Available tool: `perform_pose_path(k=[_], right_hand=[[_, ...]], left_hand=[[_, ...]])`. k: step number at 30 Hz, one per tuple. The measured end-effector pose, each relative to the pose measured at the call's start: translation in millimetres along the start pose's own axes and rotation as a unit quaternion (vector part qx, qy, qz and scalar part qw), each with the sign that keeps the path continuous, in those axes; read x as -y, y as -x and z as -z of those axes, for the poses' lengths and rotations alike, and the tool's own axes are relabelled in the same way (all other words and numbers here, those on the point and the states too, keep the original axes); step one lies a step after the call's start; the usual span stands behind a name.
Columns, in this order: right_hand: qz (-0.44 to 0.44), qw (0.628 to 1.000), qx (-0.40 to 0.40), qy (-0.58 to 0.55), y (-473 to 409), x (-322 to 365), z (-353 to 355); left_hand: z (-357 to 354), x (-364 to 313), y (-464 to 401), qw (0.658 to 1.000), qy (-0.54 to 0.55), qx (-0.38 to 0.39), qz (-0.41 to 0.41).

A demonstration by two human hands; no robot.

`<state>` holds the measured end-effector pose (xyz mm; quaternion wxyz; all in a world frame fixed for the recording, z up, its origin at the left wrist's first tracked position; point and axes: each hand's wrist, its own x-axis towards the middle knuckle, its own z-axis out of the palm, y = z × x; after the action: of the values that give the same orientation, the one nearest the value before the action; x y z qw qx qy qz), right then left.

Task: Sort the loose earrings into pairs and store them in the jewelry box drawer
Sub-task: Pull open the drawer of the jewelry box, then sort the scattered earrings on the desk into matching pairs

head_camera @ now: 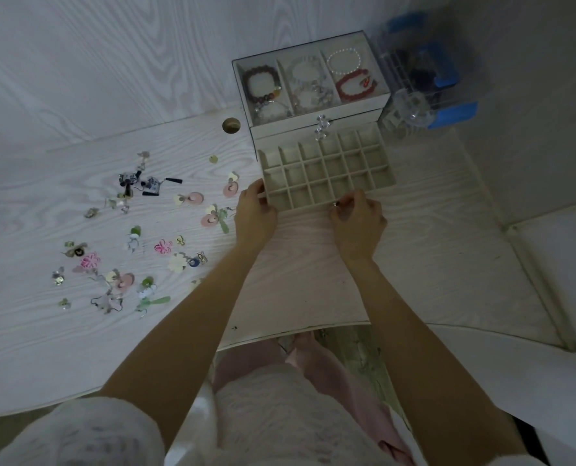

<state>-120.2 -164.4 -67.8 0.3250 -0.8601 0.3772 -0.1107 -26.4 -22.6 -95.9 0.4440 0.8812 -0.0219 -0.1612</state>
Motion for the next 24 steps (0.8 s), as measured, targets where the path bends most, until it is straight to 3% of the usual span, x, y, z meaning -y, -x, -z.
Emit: perform_pose_path(k=[9,13,18,24], right_hand=[[0.020,0.999,0.022,0.036,4.0,-6.1,6.8],[0.101,0.994,0.041,-0.003,31.7,-9.2,24.4],[0.249,0.939,0.235,0.032,56.4,16.1,14.6],[0.382,0.879,0.273,0.083,22.4,97.2,-49.9]], left_hand=[[12.9,-14.7,26.4,1.000,0.014,0.010,0.000],[54.1,-11.2,70.7,0.996,-0.017,-0.006,-0.084],[124.9,31.5,121.2,0.971,-0.193,-0.090,-0.112],[146.3,55.9,109.6,0.973,-0.193,-0.096,-0.088]])
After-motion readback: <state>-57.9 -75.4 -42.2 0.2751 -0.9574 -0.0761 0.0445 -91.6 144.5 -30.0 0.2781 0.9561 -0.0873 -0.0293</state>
